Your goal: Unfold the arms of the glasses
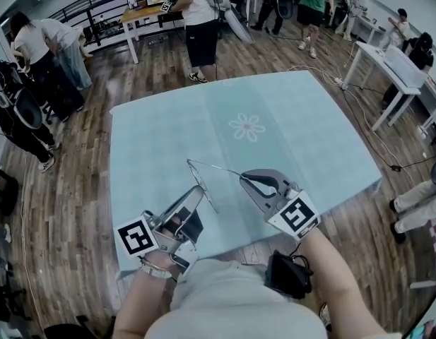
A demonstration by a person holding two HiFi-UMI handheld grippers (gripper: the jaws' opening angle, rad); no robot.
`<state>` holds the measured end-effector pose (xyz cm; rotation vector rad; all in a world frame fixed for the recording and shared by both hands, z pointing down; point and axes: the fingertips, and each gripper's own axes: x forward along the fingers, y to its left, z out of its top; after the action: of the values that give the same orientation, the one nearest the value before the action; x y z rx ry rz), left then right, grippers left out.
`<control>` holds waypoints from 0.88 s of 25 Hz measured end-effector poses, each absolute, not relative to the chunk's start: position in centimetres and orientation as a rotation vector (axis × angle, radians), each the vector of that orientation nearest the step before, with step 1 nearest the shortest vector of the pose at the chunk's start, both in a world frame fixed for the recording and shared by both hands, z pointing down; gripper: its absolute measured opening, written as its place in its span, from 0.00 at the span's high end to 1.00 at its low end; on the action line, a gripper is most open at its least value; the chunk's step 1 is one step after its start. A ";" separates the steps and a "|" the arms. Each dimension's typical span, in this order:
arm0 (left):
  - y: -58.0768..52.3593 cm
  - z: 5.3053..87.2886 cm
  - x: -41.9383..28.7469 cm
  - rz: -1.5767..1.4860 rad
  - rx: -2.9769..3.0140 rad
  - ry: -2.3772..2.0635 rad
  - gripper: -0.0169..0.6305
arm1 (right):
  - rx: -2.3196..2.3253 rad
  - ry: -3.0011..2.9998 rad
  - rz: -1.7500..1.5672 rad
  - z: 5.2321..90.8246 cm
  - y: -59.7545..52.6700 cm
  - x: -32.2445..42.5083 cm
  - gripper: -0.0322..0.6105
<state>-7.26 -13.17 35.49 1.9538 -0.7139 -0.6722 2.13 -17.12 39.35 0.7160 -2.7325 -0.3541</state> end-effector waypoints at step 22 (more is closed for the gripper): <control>-11.3 35.7 -5.6 -0.491 1.938 -0.307 0.96 | 0.834 -2.719 -0.317 38.8 -18.8 5.6 0.91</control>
<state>-5.64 -11.26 35.69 1.9382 -0.3072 -0.4914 5.58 -18.84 38.77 0.8337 -2.7189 -0.3171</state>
